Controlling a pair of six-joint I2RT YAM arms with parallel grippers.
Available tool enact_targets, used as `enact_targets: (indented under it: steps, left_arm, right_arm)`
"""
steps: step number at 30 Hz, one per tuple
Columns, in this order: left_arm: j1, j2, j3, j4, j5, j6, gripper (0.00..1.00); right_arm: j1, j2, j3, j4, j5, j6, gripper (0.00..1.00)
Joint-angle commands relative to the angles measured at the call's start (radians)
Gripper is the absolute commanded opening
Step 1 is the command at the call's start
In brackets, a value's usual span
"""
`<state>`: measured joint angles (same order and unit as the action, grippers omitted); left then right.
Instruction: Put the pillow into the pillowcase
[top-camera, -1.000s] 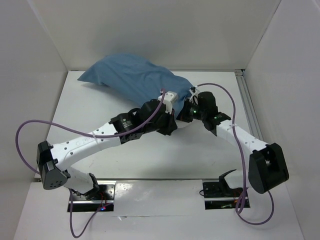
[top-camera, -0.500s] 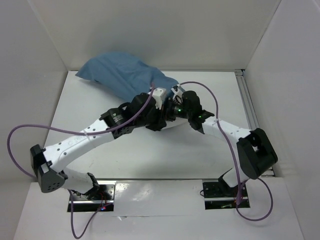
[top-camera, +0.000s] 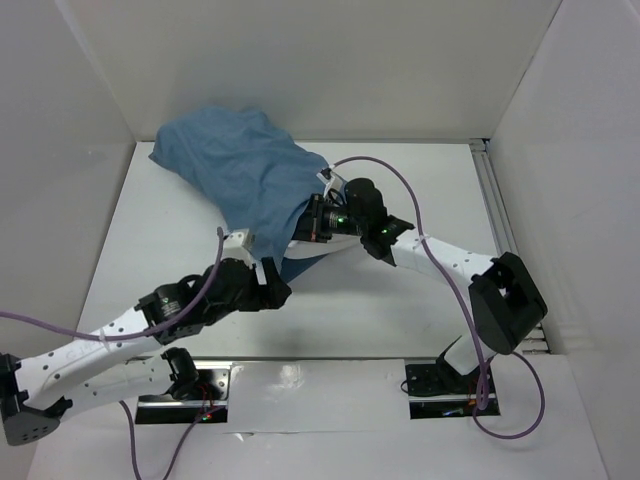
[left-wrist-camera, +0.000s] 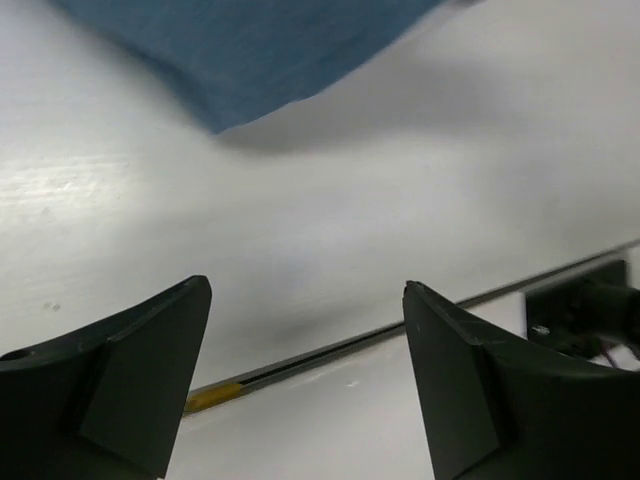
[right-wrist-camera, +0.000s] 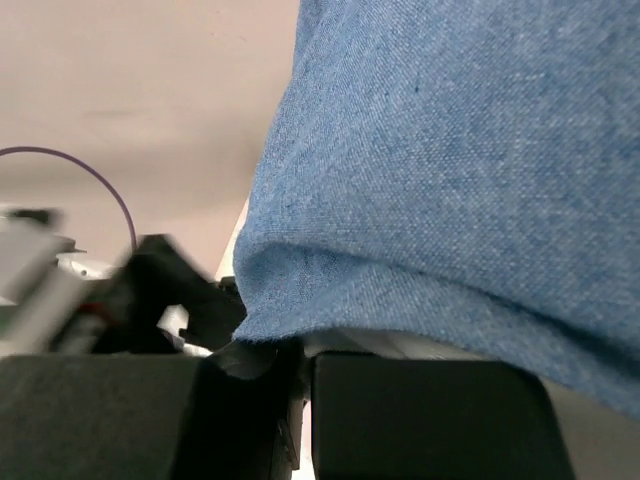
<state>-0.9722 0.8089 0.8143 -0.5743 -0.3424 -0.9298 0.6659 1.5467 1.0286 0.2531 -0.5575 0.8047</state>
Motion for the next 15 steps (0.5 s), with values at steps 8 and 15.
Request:
enact_targets:
  steps: [8,15]
  left_arm:
    - [-0.005,0.252,-0.188,0.208,-0.213,-0.245,0.94]
    - [-0.005,0.348,-0.260,0.418,-0.401,-0.264,0.94]
  right_arm:
    - [0.000,0.026,0.065,0.044,0.044,-0.044,0.00]
    - [0.000,0.016,0.083,0.011,0.044,-0.062,0.00]
